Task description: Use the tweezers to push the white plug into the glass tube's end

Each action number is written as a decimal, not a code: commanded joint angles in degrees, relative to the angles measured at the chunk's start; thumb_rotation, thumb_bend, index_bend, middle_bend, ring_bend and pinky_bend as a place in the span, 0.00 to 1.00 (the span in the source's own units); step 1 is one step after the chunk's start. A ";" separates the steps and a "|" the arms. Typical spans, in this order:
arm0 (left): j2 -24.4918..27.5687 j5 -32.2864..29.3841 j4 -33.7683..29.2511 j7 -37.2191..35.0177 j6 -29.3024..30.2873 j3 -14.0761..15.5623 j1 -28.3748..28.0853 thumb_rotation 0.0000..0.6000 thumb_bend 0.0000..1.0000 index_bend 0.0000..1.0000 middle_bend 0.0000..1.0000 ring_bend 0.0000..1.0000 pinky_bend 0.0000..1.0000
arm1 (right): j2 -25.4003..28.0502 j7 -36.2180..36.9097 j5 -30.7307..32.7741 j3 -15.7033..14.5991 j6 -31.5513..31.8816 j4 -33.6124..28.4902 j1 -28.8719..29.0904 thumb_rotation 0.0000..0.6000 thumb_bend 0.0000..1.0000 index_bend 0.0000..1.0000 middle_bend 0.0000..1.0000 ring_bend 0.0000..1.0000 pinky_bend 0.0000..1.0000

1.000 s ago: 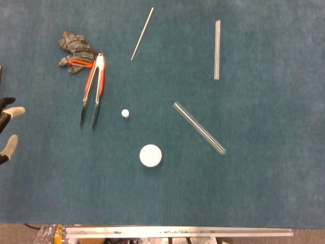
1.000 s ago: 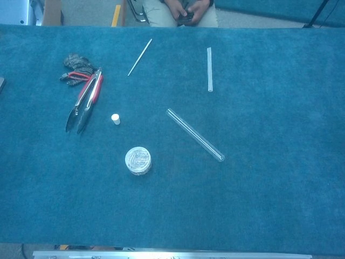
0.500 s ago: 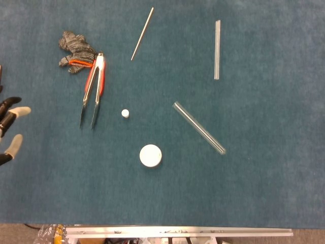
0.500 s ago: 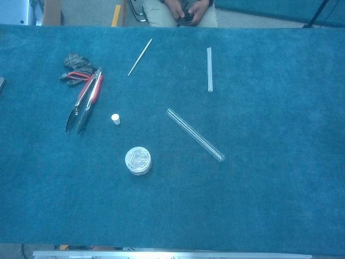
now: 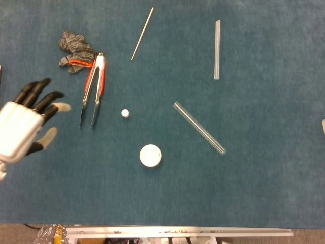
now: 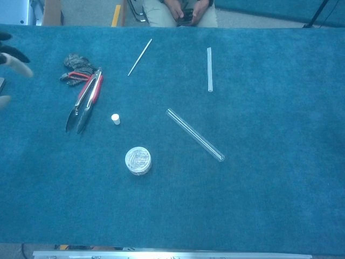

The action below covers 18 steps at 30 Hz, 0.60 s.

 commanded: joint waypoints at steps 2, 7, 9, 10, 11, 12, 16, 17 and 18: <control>-2.39 -1.90 -0.84 0.86 -4.03 -1.55 -3.44 1.00 0.39 0.32 0.23 0.07 0.08 | 0.08 -0.02 0.16 -0.02 -0.21 -0.04 0.15 1.00 0.34 0.21 0.15 0.04 0.22; -4.26 -3.66 -1.48 2.27 -8.58 -2.56 -6.95 1.00 0.39 0.33 0.23 0.07 0.08 | 0.26 -0.15 0.58 0.08 0.00 -0.09 0.14 1.00 0.34 0.21 0.15 0.04 0.22; -5.05 -4.15 -1.50 3.20 -9.97 -2.81 -8.05 1.00 0.39 0.33 0.23 0.07 0.08 | 0.28 -0.19 0.80 0.08 0.04 -0.07 0.12 1.00 0.34 0.21 0.15 0.04 0.22; -5.58 -4.66 -1.42 3.62 -11.04 -2.95 -8.80 1.00 0.39 0.33 0.23 0.07 0.08 | 0.25 -0.16 0.95 0.10 0.01 -0.03 0.14 1.00 0.34 0.21 0.15 0.04 0.22; -5.98 -5.14 -1.32 3.88 -11.82 -3.07 -9.34 1.00 0.39 0.33 0.23 0.07 0.08 | 0.23 -0.16 1.03 0.12 -0.01 -0.03 0.17 1.00 0.34 0.21 0.15 0.04 0.22; -6.43 -5.67 -1.15 4.09 -12.55 -3.19 -9.84 1.00 0.39 0.33 0.23 0.07 0.08 | 0.21 -0.20 1.10 0.14 -0.01 0.00 0.19 1.00 0.34 0.21 0.15 0.04 0.22; -8.65 -7.86 0.10 4.99 -15.12 -3.55 -11.70 1.00 0.39 0.33 0.23 0.07 0.08 | 0.17 -0.31 1.33 0.22 -0.02 0.07 0.28 1.00 0.34 0.21 0.15 0.04 0.22; -9.47 -8.54 0.69 5.45 -15.63 -3.67 -12.13 1.00 0.39 0.33 0.23 0.07 0.08 | 0.16 -0.39 1.41 0.23 -0.04 0.10 0.31 1.00 0.34 0.21 0.15 0.04 0.22; -10.20 -9.08 1.21 5.80 -15.96 -3.79 -12.44 1.00 0.39 0.33 0.23 0.07 0.08 | 0.14 -0.42 1.50 0.25 -0.06 0.11 0.34 1.00 0.34 0.21 0.15 0.04 0.22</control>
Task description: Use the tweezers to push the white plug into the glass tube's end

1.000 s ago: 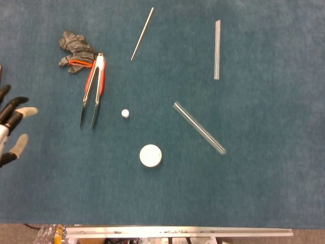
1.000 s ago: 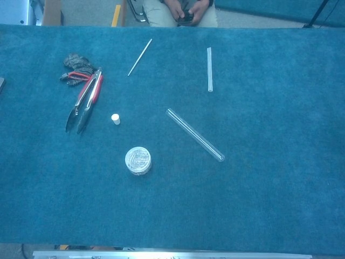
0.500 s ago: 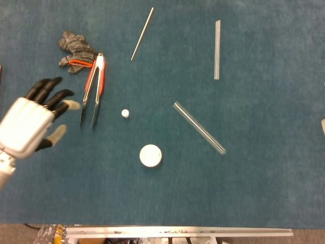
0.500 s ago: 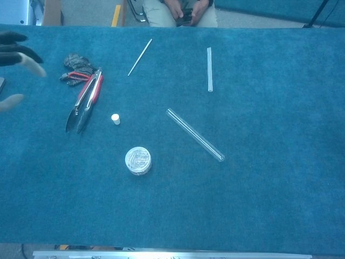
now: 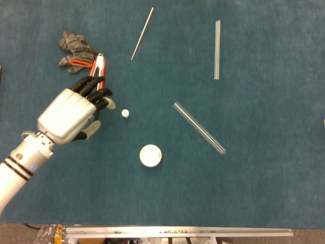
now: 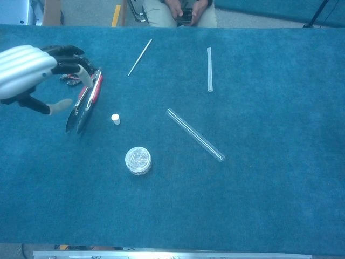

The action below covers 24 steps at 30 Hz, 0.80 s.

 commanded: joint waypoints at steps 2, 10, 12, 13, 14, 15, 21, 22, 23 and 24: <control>-3.77 -2.98 3.07 1.73 -1.65 -0.89 -1.75 1.00 0.39 0.33 0.23 0.07 0.08 | -0.10 -0.09 0.35 0.04 -0.15 0.06 0.11 1.00 0.34 0.21 0.15 0.04 0.22; -9.89 -8.50 9.06 3.79 -4.57 -1.51 -4.25 1.00 0.39 0.32 0.21 0.07 0.08 | -0.32 -0.16 1.15 0.07 -0.29 0.49 0.16 1.00 0.34 0.21 0.15 0.04 0.22; -10.81 -9.47 10.07 4.51 -5.08 -1.35 -4.59 1.00 0.39 0.32 0.19 0.06 0.08 | -0.28 -0.19 1.28 0.09 -0.27 0.57 0.15 1.00 0.34 0.21 0.15 0.04 0.22; -11.47 -10.03 10.76 5.06 -5.24 -1.24 -4.75 1.00 0.39 0.31 0.19 0.06 0.08 | -0.25 -0.20 1.41 0.11 -0.28 0.58 0.15 1.00 0.34 0.21 0.15 0.04 0.22; -11.94 -10.52 11.23 5.45 -5.35 -1.17 -4.84 1.00 0.39 0.31 0.19 0.05 0.08 | -0.24 -0.22 1.51 0.13 -0.29 0.59 0.16 1.00 0.34 0.21 0.15 0.04 0.22; -12.40 -11.09 11.63 5.81 -5.45 -1.12 -4.91 0.99 0.38 0.31 0.18 0.05 0.08 | -0.24 -0.24 1.60 0.13 -0.28 0.63 0.15 1.00 0.34 0.21 0.15 0.04 0.22; -14.94 -15.48 12.70 7.35 -6.59 -1.19 -5.57 1.00 0.36 0.30 0.16 0.04 0.08 | -0.34 0.00 1.78 0.10 -0.39 0.83 0.18 1.00 0.34 0.21 0.15 0.04 0.22; -15.33 -16.12 12.80 7.67 -6.71 -1.22 -5.69 1.00 0.36 0.30 0.16 0.03 0.08 | -0.35 0.07 1.77 0.08 -0.43 0.89 0.19 1.00 0.34 0.21 0.15 0.04 0.22; -15.57 -16.49 12.86 7.89 -6.74 -1.25 -5.77 1.00 0.36 0.30 0.16 0.03 0.08 | -0.35 0.10 1.75 0.07 -0.46 0.92 0.20 1.00 0.34 0.21 0.15 0.04 0.22; -16.02 -17.09 12.96 8.17 -6.84 -1.27 -5.89 1.00 0.36 0.30 0.16 0.03 0.08 | -0.34 0.19 1.75 0.04 -0.49 0.98 0.21 1.00 0.34 0.21 0.15 0.04 0.22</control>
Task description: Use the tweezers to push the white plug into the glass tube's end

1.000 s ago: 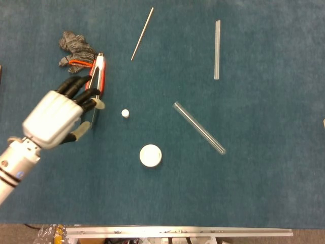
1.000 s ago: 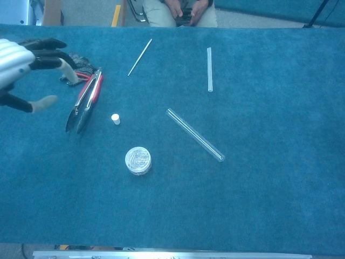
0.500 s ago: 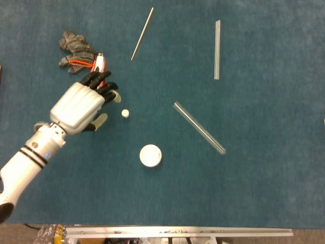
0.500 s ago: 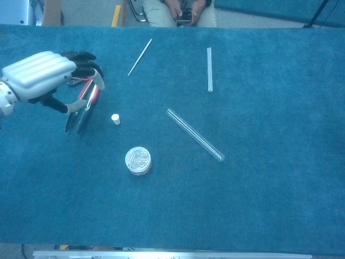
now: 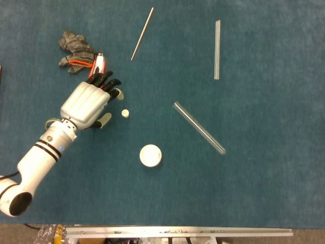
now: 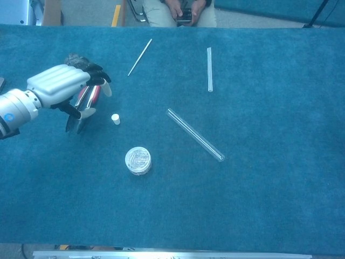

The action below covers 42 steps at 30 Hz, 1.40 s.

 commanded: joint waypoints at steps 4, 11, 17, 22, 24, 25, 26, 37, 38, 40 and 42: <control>-3.36 -3.17 1.55 2.65 0.01 -0.05 -0.71 1.00 0.36 0.32 0.15 0.03 0.08 | 0.16 0.56 0.01 -0.08 -0.01 0.31 -0.07 1.00 0.34 0.21 0.15 0.04 0.22; -6.64 -5.18 4.12 4.74 0.66 1.00 -0.85 1.00 0.36 0.36 0.15 0.03 0.08 | 0.66 1.10 0.11 -0.11 0.34 0.47 -0.36 1.00 0.34 0.21 0.15 0.04 0.22; -8.39 -5.94 5.78 4.50 0.99 1.41 -0.93 1.00 0.36 0.37 0.15 0.03 0.08 | 0.79 1.47 0.11 -0.20 0.46 0.65 -0.52 1.00 0.34 0.21 0.15 0.04 0.22; -9.68 -6.35 7.03 4.28 1.13 1.57 -1.13 1.00 0.36 0.37 0.16 0.03 0.08 | 0.94 1.70 0.00 -0.28 0.67 0.70 -0.70 1.00 0.34 0.21 0.15 0.04 0.22; -10.04 -6.57 7.32 4.20 1.10 1.58 -1.20 1.00 0.36 0.37 0.16 0.03 0.08 | 1.03 1.80 0.02 -0.28 0.75 0.72 -0.77 1.00 0.34 0.21 0.15 0.04 0.22; -10.27 -6.65 7.46 4.20 1.21 1.58 -1.24 1.00 0.36 0.37 0.16 0.03 0.08 | 1.07 1.85 0.03 -0.28 0.81 0.73 -0.82 1.00 0.34 0.21 0.15 0.04 0.22; -10.42 -6.68 7.54 4.16 1.22 1.60 -1.28 1.00 0.36 0.37 0.16 0.03 0.08 | 1.11 1.88 0.01 -0.28 0.85 0.76 -0.84 1.00 0.34 0.21 0.15 0.04 0.22; -12.40 -7.80 8.75 4.16 1.17 1.69 -1.74 1.00 0.36 0.39 0.16 0.03 0.08 | 1.43 2.63 0.15 -0.24 1.10 1.07 -1.12 1.00 0.34 0.21 0.15 0.04 0.22; -12.63 -7.98 8.99 4.06 1.17 1.63 -1.77 1.00 0.36 0.39 0.17 0.03 0.08 | 1.48 2.76 0.20 -0.23 1.13 1.08 -1.16 1.00 0.34 0.21 0.15 0.04 0.22; -12.97 -8.14 9.37 3.89 1.24 1.51 -1.83 1.00 0.36 0.40 0.17 0.03 0.08 | 1.56 2.88 0.24 -0.22 1.17 1.18 -1.21 1.00 0.34 0.21 0.15 0.04 0.22; -13.25 -8.21 9.82 3.79 1.23 1.50 -1.92 1.00 0.36 0.40 0.17 0.03 0.08 | 1.62 3.06 0.25 -0.23 1.16 1.25 -1.25 1.00 0.34 0.21 0.15 0.04 0.22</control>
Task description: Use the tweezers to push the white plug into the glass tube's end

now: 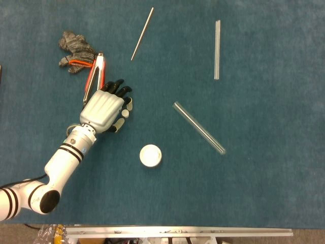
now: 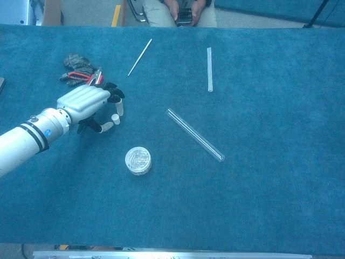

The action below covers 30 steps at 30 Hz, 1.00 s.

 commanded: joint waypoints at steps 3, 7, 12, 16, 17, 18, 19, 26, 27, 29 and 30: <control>-0.46 -0.12 0.63 0.01 0.13 0.05 -0.14 1.00 0.36 0.40 0.17 0.03 0.08 | 0.04 0.24 0.20 0.06 -0.07 0.19 -0.02 1.00 0.34 0.21 0.15 0.04 0.22; -0.64 -0.33 0.98 0.01 0.18 0.08 -0.19 1.00 0.36 0.42 0.18 0.03 0.08 | -0.02 0.40 0.25 0.07 -0.21 0.33 0.01 1.00 0.34 0.21 0.15 0.04 0.22; -0.83 -0.24 1.46 -0.41 0.33 0.09 -0.22 1.00 0.36 0.44 0.19 0.03 0.08 | -0.02 0.47 0.31 0.10 -0.27 0.46 0.01 1.00 0.34 0.21 0.15 0.04 0.22; -0.98 -0.06 1.57 -0.60 0.49 0.10 -0.28 1.00 0.36 0.45 0.19 0.03 0.08 | -0.01 0.44 0.29 0.12 -0.29 0.44 0.02 1.00 0.34 0.21 0.15 0.04 0.22; -1.04 0.06 1.56 -0.71 0.59 0.09 -0.29 1.00 0.36 0.46 0.19 0.03 0.08 | -0.02 0.41 0.33 0.13 -0.30 0.47 0.02 1.00 0.34 0.21 0.15 0.04 0.22; -1.08 0.15 1.53 -0.81 0.69 0.08 -0.28 1.00 0.36 0.46 0.19 0.03 0.08 | -0.02 0.37 0.33 0.12 -0.31 0.47 0.02 1.00 0.34 0.21 0.15 0.04 0.22; -1.13 0.31 1.47 -1.05 0.86 0.03 -0.26 1.00 0.36 0.47 0.20 0.03 0.08 | 0.01 0.38 0.34 0.12 -0.32 0.45 0.01 1.00 0.34 0.21 0.15 0.04 0.22; 1.28 1.48 -1.47 -3.89 1.75 -0.44 0.13 1.00 0.36 0.48 0.21 0.04 0.08 | 0.03 -1.80 -0.09 0.46 -0.40 0.04 0.55 1.00 0.34 0.21 0.15 0.04 0.22; 2.07 1.69 -2.32 -4.26 1.80 -0.51 0.14 1.00 0.36 0.48 0.21 0.04 0.08 | -0.04 -2.81 -0.11 0.66 -0.23 -0.12 0.68 1.00 0.34 0.21 0.15 0.04 0.22; 4.12 2.31 -4.45 -5.09 1.92 -0.66 0.15 1.00 0.36 0.48 0.21 0.04 0.08 | -0.58 -5.90 -0.21 1.32 0.66 -0.66 0.95 1.00 0.30 0.21 0.15 0.04 0.22; 5.04 2.64 -5.39 -5.41 2.00 -0.71 0.15 1.00 0.36 0.48 0.21 0.04 0.08 | -0.87 -7.51 -0.31 1.57 1.02 -0.92 1.09 1.00 0.29 0.21 0.15 0.04 0.22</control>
